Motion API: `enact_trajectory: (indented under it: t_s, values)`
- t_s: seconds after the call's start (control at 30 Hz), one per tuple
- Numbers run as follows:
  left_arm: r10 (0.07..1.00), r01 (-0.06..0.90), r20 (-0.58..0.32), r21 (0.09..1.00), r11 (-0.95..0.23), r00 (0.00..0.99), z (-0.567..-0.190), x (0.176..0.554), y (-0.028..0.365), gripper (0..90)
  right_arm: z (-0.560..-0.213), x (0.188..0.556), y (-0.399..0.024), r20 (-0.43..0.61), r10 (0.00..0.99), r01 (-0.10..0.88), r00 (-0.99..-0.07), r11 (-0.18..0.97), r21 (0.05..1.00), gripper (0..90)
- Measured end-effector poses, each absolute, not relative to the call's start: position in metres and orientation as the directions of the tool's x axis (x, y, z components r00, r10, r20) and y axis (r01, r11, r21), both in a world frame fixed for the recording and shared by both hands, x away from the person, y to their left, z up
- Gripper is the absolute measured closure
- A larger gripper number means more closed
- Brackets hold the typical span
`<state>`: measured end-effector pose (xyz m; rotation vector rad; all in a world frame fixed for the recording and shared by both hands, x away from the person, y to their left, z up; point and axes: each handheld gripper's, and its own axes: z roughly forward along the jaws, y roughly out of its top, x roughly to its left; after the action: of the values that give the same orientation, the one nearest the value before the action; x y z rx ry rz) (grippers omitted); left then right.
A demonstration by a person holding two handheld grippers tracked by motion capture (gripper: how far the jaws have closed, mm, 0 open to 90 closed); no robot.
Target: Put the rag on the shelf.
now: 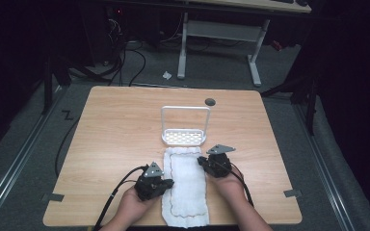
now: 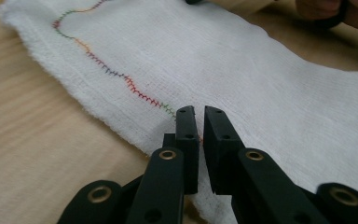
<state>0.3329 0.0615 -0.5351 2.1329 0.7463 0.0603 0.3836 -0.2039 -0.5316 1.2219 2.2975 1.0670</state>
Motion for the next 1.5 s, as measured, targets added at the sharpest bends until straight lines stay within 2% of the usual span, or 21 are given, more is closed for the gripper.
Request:
enact_trajectory:
  t_s: [0.13,0.33,0.4,0.57,0.7,0.9,1.23,1.3,1.5]
  values:
    - [0.488,0.501,-0.263,0.734,-0.459,0.832,-0.537,0.315,0.061,84.4,-0.533,0.367,-0.205,0.058,0.800,0.558,-0.598,0.363,0.747,83.2]
    - [0.446,0.467,-0.242,0.721,-0.512,0.862,-0.532,0.305,0.059,80.1,-0.536,0.332,-0.209,0.038,0.776,0.519,-0.629,0.383,0.764,74.1]
    - [0.480,0.447,-0.197,0.749,-0.489,0.855,-0.524,0.310,0.065,74.0,-0.536,0.328,-0.209,0.045,0.776,0.520,-0.630,0.378,0.766,71.0]
    - [0.599,0.455,-0.161,0.805,-0.380,0.785,-0.514,0.335,0.078,64.0,-0.535,0.332,-0.208,0.066,0.759,0.530,-0.648,0.386,0.755,63.8]
    - [0.672,0.496,-0.157,0.796,-0.348,0.724,-0.521,0.356,0.076,52.5,-0.535,0.332,-0.208,0.073,0.752,0.532,-0.655,0.391,0.751,59.7]
    - [0.716,0.542,-0.154,0.763,-0.352,0.681,-0.532,0.378,0.063,47.1,-0.534,0.331,-0.205,0.055,0.720,0.510,-0.692,0.433,0.743,48.4]
    - [0.719,0.562,-0.162,0.744,-0.361,0.676,-0.534,0.387,0.049,51.0,-0.534,0.328,-0.201,0.004,0.706,0.484,-0.708,0.481,0.731,42.6]
    - [0.714,0.555,-0.157,0.747,-0.367,0.683,-0.534,0.386,0.048,55.1,-0.534,0.329,-0.201,0.004,0.701,0.482,-0.713,0.486,0.729,41.7]
    - [0.711,0.527,-0.139,0.769,-0.361,0.690,-0.538,0.382,0.046,68.5,-0.534,0.327,-0.198,0.021,0.694,0.489,-0.719,0.484,0.726,29.9]
